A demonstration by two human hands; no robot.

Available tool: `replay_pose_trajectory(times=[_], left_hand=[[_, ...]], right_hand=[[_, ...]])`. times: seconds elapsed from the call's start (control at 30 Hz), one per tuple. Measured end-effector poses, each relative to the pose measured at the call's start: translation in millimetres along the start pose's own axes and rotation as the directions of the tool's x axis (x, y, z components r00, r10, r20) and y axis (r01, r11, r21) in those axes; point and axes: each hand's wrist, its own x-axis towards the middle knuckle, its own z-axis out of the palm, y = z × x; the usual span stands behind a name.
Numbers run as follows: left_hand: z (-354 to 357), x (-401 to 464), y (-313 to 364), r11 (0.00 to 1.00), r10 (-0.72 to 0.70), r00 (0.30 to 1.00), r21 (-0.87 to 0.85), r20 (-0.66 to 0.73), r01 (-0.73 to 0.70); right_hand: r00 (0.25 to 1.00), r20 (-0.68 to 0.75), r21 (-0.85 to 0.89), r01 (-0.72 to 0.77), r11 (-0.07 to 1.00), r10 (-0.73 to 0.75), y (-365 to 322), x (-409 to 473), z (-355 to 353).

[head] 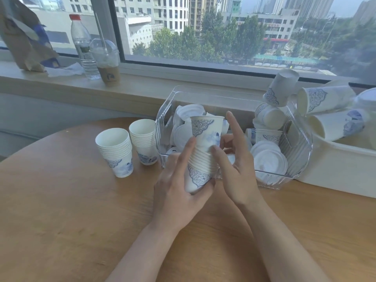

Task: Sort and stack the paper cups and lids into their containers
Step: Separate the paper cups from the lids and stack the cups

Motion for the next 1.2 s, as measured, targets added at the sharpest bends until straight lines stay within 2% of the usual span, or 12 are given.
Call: replay_pose_trajectory(times=[0.27,0.47,0.8,0.9,1.03,1.2], left_hand=[[-6.8,3.2,-2.6,0.977,0.136,0.991,0.168,-0.012,-0.132],[-11.9,1.5,-7.2,0.997,0.017,0.999,0.082,-0.027,-0.014],[-30.1,0.7,-11.7,0.992,-0.018,0.994,0.126,-0.105,0.031],[-40.0,-2.7,-13.3,0.988,-0.05,0.993,0.143,-0.103,0.065],[-51.8,-6.8,-16.2,0.98,-0.129,0.979,0.128,-0.158,0.15],[-59.0,-6.5,-26.5,0.954,-0.244,0.939,0.113,-0.243,0.277]], right_hand=[[0.995,-0.056,-0.052,0.077,0.996,-0.08,9.0,-11.8,1.6],[0.987,-0.023,-0.096,0.155,0.983,-0.158,9.0,-22.0,2.7],[0.978,0.043,-0.099,0.206,0.974,-0.202,1.8,-31.1,15.5],[0.962,0.087,-0.168,0.269,0.948,-0.257,2.5,-32.5,17.4],[0.936,0.139,-0.365,0.351,0.862,-0.323,4.5,-32.2,21.3],[0.947,0.141,-0.485,0.32,0.814,-0.288,12.5,-30.2,19.7]])
